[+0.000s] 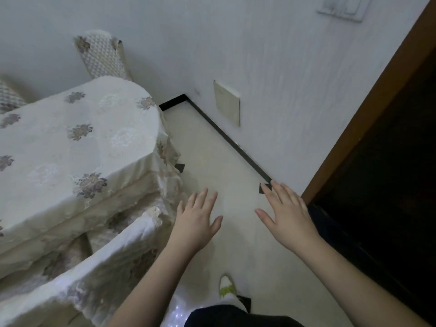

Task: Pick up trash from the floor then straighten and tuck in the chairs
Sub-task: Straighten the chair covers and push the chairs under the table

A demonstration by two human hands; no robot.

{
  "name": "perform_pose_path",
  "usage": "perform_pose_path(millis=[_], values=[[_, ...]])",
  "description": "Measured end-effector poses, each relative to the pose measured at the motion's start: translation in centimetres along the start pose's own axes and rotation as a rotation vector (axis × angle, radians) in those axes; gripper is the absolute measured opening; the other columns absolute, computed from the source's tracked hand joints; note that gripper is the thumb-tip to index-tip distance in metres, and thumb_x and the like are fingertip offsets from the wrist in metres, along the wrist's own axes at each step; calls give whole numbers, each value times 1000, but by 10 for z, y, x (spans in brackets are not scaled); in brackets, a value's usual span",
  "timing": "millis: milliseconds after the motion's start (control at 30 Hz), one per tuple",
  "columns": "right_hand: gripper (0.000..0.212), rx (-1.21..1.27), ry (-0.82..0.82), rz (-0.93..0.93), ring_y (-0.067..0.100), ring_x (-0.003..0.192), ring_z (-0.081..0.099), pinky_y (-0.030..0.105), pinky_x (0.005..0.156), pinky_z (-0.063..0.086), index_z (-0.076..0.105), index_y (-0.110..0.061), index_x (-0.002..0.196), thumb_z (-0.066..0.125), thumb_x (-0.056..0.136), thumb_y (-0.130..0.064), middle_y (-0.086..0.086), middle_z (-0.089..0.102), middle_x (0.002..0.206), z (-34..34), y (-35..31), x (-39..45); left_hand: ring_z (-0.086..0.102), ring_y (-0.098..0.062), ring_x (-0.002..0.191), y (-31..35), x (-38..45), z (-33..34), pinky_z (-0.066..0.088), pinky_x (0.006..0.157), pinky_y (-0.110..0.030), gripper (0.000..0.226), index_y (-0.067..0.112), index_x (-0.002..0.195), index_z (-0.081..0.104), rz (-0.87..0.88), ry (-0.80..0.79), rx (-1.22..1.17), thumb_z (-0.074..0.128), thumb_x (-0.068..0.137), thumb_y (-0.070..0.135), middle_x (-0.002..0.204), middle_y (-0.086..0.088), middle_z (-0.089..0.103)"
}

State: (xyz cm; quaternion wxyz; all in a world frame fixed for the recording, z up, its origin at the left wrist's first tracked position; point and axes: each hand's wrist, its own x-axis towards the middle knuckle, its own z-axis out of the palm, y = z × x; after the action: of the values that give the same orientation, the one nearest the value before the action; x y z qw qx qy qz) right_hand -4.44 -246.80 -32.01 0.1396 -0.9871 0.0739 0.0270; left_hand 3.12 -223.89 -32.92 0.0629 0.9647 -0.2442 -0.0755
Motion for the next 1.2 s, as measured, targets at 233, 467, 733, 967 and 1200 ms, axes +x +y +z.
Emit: perform_pose_path(millis=[233, 467, 733, 967, 1200], values=[[80, -39, 3, -6, 21, 146, 10, 39, 116, 7, 12, -30, 151, -2, 83, -70, 0, 14, 159, -5, -17, 83, 41, -32, 134, -33, 72, -21, 35, 104, -60, 64, 21, 133, 54, 64, 126, 80, 41, 82, 57, 143, -8, 48], [67, -121, 19, -29, 24, 144, 20, 42, 115, 13, 27, -27, 148, 10, 92, -61, 2, 25, 156, -18, -6, 158, 38, -30, 137, -40, 146, -34, 30, 107, -59, 68, 24, 132, 54, 62, 117, 130, 42, 80, 66, 146, -5, 46], [67, -72, 6, -36, 22, 145, 14, 38, 116, 6, 20, -28, 150, 6, 92, -57, 0, 20, 158, -37, 60, 263, 30, -28, 141, -7, 271, -46, 22, 111, -57, 70, 26, 142, 42, 48, 98, 106, 32, 84, 66, 152, -4, 36], [65, -57, 10, -98, 20, 146, 7, 37, 116, 3, 12, -28, 151, 10, 94, -58, 0, 12, 159, -70, 107, 353, 7, -23, 147, 20, 359, -89, 7, 117, -52, 69, 32, 149, 19, -25, 147, 88, 23, 88, 66, 160, 0, 15], [65, -34, 15, -191, 23, 144, 16, 40, 116, 12, 22, -24, 149, 14, 94, -57, 3, 22, 157, -80, 97, 439, 14, -24, 146, -8, 400, -92, 12, 115, -49, 65, 32, 147, 26, -180, 105, 80, 17, 88, 57, 157, 1, 24]])
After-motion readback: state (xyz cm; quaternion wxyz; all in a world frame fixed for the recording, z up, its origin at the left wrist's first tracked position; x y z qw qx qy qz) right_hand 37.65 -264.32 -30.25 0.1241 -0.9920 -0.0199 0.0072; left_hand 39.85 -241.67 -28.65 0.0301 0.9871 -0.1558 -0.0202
